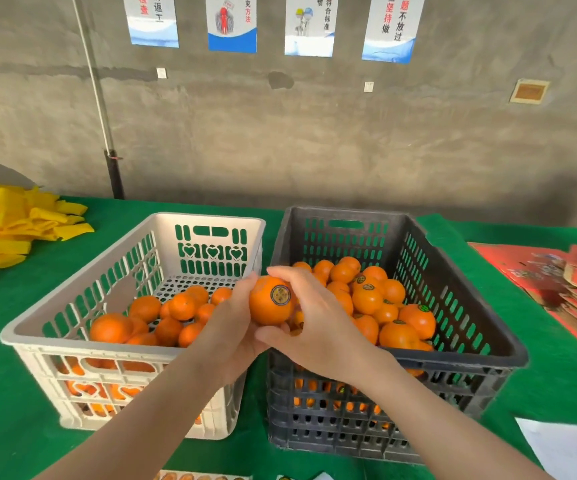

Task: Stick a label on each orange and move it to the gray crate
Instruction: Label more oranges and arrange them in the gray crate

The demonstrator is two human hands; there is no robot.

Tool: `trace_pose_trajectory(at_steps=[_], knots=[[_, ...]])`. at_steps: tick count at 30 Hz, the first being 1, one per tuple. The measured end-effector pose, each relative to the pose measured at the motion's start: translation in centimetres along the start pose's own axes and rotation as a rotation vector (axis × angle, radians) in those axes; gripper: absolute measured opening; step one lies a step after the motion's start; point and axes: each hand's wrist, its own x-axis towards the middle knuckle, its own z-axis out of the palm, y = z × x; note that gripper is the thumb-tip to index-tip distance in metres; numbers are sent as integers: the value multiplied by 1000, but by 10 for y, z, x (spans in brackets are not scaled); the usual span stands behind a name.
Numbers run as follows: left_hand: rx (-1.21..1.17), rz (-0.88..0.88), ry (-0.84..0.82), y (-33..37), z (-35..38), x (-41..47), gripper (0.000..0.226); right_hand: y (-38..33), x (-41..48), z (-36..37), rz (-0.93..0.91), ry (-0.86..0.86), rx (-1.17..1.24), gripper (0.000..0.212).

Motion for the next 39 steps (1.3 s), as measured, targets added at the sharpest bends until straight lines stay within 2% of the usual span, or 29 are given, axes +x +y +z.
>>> trace_pose_trajectory(at_steps=[2, 4, 6, 7, 8, 10, 11, 13, 16, 20, 23, 25, 27, 30, 31, 32, 33, 35, 38, 39], knots=[[4, 15, 32, -3, 14, 14, 53, 9, 4, -6, 9, 85, -12, 63], [132, 101, 133, -11, 27, 29, 59, 21, 12, -21, 38, 165, -40, 63], [482, 309, 197, -19, 38, 42, 58, 40, 25, -40, 96, 205, -84, 63], [721, 403, 179, -24, 41, 48, 52, 54, 34, -51, 144, 218, -104, 64], [1023, 424, 119, -28, 43, 54, 41, 70, 43, -61, 200, 230, -128, 64], [1537, 276, -76, -35, 46, 63, 27, 110, 63, -80, 327, 209, -228, 64], [1659, 190, -139, -36, 46, 65, 27, 132, 70, -88, 399, 159, -318, 63], [1632, 88, -142, -38, 45, 70, 31, 181, 74, -100, 556, 6, -532, 58], [1589, 57, -89, -38, 44, 71, 25, 238, 58, -106, 767, -224, -731, 57], [1603, 66, -79, -40, 46, 73, 27, 263, 41, -105, 868, -363, -699, 66], [1591, 95, -30, -39, 45, 72, 39, 263, 40, -102, 897, -379, -675, 83], [1605, 136, -6, -38, 46, 70, 36, 246, 46, -103, 846, -316, -693, 85], [1615, 192, 19, -36, 47, 66, 33, 208, 57, -107, 667, -74, -631, 69], [1608, 318, 55, -37, 46, 62, 31, 125, 52, -105, 202, 422, -311, 26], [1606, 365, 78, -38, 44, 59, 31, 95, 39, -99, 49, 509, -155, 15], [1604, 418, 106, -39, 43, 57, 30, 69, 19, -89, -69, 511, -12, 14], [1606, 481, 129, -40, 42, 55, 29, 48, -3, -76, -152, 420, 90, 19], [1615, 579, 156, -44, 41, 52, 25, 25, -48, -40, -167, 40, 162, 28], [1585, 681, 214, -49, 40, 47, 26, 37, -95, 22, 82, -682, -63, 31], [1585, 712, 223, -51, 40, 46, 26, 48, -105, 41, 156, -833, -123, 31]])
